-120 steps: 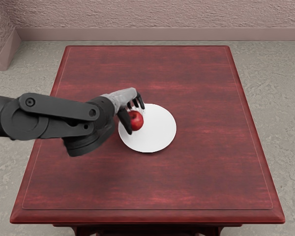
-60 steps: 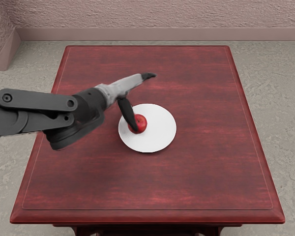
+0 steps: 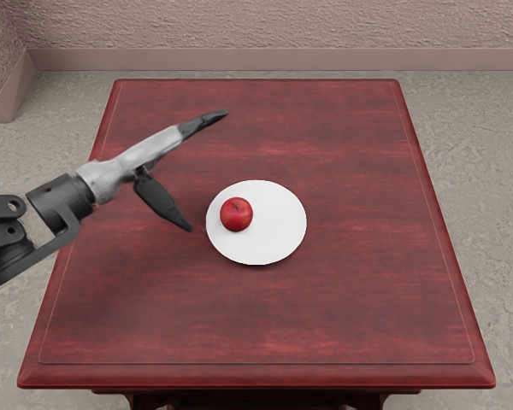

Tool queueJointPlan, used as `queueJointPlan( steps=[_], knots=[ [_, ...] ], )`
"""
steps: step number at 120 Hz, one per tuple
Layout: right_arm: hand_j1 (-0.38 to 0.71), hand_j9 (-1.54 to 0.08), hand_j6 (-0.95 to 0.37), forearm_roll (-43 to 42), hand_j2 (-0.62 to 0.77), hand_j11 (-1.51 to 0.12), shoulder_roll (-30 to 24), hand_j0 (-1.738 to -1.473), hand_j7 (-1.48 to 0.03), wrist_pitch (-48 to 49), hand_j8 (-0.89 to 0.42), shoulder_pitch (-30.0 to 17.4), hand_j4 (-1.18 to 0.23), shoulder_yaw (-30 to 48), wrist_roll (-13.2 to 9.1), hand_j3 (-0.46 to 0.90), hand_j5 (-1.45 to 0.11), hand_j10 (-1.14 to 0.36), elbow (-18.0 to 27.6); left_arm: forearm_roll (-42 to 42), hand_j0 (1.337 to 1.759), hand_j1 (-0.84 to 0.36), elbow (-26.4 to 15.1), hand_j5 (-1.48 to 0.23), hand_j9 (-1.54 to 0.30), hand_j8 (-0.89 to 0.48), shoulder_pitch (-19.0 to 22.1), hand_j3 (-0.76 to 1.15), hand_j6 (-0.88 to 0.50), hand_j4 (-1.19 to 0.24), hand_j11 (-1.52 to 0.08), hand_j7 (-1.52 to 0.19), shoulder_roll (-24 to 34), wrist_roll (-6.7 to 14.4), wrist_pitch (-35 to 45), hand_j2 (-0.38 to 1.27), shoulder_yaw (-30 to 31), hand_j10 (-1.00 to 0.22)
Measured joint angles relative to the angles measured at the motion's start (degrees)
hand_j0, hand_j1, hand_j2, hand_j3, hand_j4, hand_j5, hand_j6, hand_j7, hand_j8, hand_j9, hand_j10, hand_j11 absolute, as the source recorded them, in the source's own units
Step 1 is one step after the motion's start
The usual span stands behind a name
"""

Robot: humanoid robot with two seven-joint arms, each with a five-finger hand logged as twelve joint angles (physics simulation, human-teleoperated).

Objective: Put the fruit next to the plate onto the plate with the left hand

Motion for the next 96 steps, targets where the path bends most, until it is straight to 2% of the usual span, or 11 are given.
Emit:
queueJointPlan(
  steps=[20,45,49,58,62,76,96],
  knots=[
    [-0.35,0.0,0.0,0.0,0.0,0.0,0.0,-1.658,0.0,0.0,0.0,0.0,0.0,0.0,0.0,0.0,0.0,0.0,0.0,-4.63,1.658,0.33,3.27,-0.02,-0.02,-0.01,6.06,0.0,-0.01,-0.01,-0.02,-0.02,2.01,-1.31,-0.04,0.01,0.04,-0.02],
    [-0.35,0.0,0.0,0.0,0.0,0.0,0.0,-1.658,0.0,0.0,0.0,0.01,0.0,0.0,0.0,0.0,0.0,0.0,0.0,-10.28,1.658,0.33,4.68,-0.02,-0.02,-0.01,9.67,0.0,-0.01,-0.01,-0.02,-0.02,6.43,-1.59,-0.44,0.01,-0.27,-0.01],
    [-0.35,0.0,0.0,0.0,0.0,0.0,0.0,-1.658,0.0,0.0,0.0,0.01,0.0,0.0,0.0,0.0,0.0,0.0,0.0,-10.58,1.658,0.33,4.76,-0.02,-0.02,-0.01,11.55,0.0,-0.01,-0.01,-0.02,-0.02,7.28,-1.6,-0.48,0.01,-0.55,-0.01],
    [-0.35,0.0,0.0,0.0,0.0,0.0,0.0,-1.658,0.0,0.0,0.0,0.01,0.0,0.0,0.0,0.0,0.0,0.0,0.0,-10.82,1.658,0.33,5.17,-0.02,-0.02,-0.01,21.58,0.0,-0.01,-0.01,-0.02,-0.02,7.36,-1.62,-0.52,0.0,-4.78,-0.01],
    [-0.35,0.0,0.0,-0.01,0.0,0.0,0.0,-1.658,0.0,0.0,0.0,0.01,0.0,0.0,0.0,0.0,0.0,0.0,0.0,-10.79,1.658,0.33,5.35,-0.02,-0.02,-0.01,23.73,0.0,-0.01,-0.01,-0.02,-0.02,7.45,-1.63,-0.54,0.01,-7.28,-0.01],
    [-0.35,0.0,0.0,0.0,0.0,0.0,0.0,-1.658,0.0,0.0,0.0,0.01,0.0,0.0,0.0,0.0,0.0,0.0,0.0,-10.68,1.658,0.33,5.48,-0.02,-0.02,-0.01,24.16,0.0,-0.01,-0.01,-0.02,-0.02,8.07,-1.63,-0.56,0.01,-12.83,-0.01],
    [-0.35,0.0,0.0,0.0,0.0,0.0,0.0,-1.658,0.0,0.0,0.0,0.01,0.0,0.0,0.0,0.0,0.0,0.0,0.0,-10.69,1.658,0.33,5.32,-0.02,-0.02,-0.02,24.7,0.0,-0.02,-0.01,-0.02,-0.02,8.07,-1.64,-0.57,0.01,-16.15,-0.02]
  ],
)
